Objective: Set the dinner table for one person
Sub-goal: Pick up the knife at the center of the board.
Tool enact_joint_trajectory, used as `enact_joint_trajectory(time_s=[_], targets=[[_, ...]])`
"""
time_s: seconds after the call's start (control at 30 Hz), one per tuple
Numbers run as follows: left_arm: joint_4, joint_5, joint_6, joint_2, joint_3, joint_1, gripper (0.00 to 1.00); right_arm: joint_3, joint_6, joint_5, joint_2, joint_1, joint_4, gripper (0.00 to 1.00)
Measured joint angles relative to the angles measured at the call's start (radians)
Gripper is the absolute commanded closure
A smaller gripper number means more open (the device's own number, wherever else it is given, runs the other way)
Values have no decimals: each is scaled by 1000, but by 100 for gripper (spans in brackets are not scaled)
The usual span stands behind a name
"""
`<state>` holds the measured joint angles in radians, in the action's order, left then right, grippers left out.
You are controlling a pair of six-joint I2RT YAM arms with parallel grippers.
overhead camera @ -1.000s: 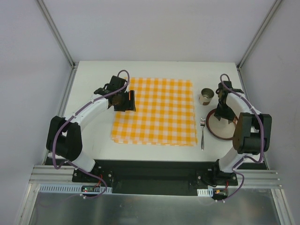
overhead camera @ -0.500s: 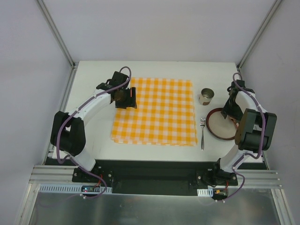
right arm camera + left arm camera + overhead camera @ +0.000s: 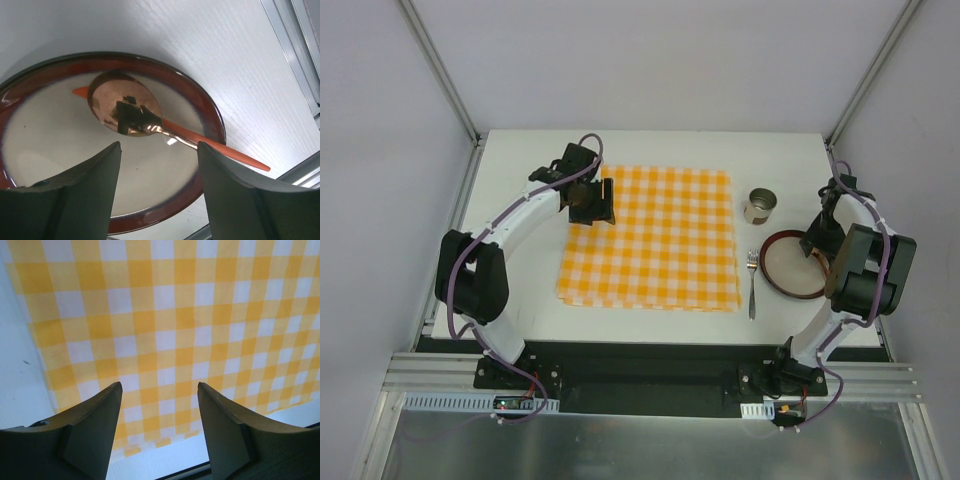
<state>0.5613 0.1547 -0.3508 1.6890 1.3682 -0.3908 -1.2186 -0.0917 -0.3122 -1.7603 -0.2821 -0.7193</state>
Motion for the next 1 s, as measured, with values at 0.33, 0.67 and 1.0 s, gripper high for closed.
enact_joint_trajectory(time_s=[0.33, 0.67, 1.0], targets=[[21, 3, 1, 26, 39, 0, 37, -92, 7, 9, -103, -35, -10, 34], [26, 3, 3, 49, 71, -1, 37, -107, 7, 2, -126, -47, -13, 36], [40, 3, 3, 58, 76, -2, 36, -93, 7, -2, -118, -48, -4, 37]])
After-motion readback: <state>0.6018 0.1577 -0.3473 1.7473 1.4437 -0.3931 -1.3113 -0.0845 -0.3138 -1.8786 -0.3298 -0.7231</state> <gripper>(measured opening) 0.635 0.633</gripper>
